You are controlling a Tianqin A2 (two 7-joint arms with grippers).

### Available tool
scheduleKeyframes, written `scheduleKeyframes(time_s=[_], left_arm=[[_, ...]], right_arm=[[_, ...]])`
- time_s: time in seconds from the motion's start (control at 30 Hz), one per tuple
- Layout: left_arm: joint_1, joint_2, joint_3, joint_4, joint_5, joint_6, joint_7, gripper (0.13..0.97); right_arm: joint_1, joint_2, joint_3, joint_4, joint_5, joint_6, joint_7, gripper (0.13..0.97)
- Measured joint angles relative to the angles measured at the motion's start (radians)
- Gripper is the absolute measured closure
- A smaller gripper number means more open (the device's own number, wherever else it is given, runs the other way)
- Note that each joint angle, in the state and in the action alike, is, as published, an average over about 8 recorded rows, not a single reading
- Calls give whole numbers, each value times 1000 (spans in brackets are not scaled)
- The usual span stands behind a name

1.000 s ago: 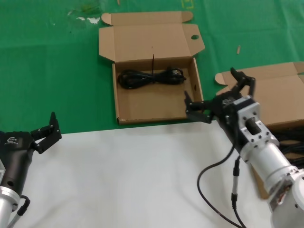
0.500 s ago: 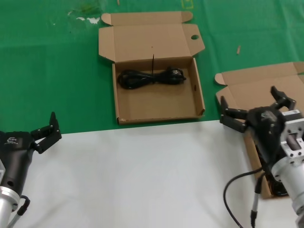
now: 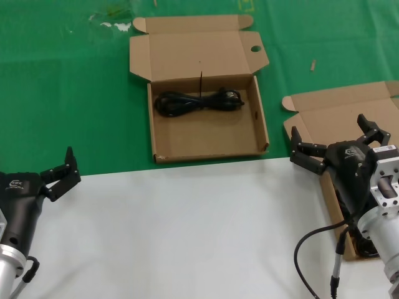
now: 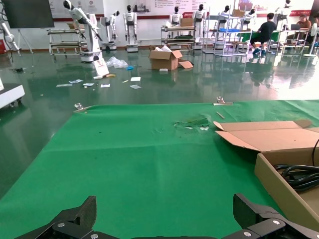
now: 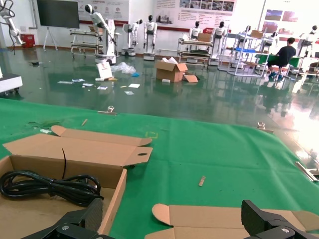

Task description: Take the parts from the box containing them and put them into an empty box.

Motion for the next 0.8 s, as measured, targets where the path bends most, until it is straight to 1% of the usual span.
scheduleKeyframes(time_s=[0.8], left_arm=[[0,0,0,0,0,0,0,132]], right_arm=[[0,0,0,0,0,0,0,129]])
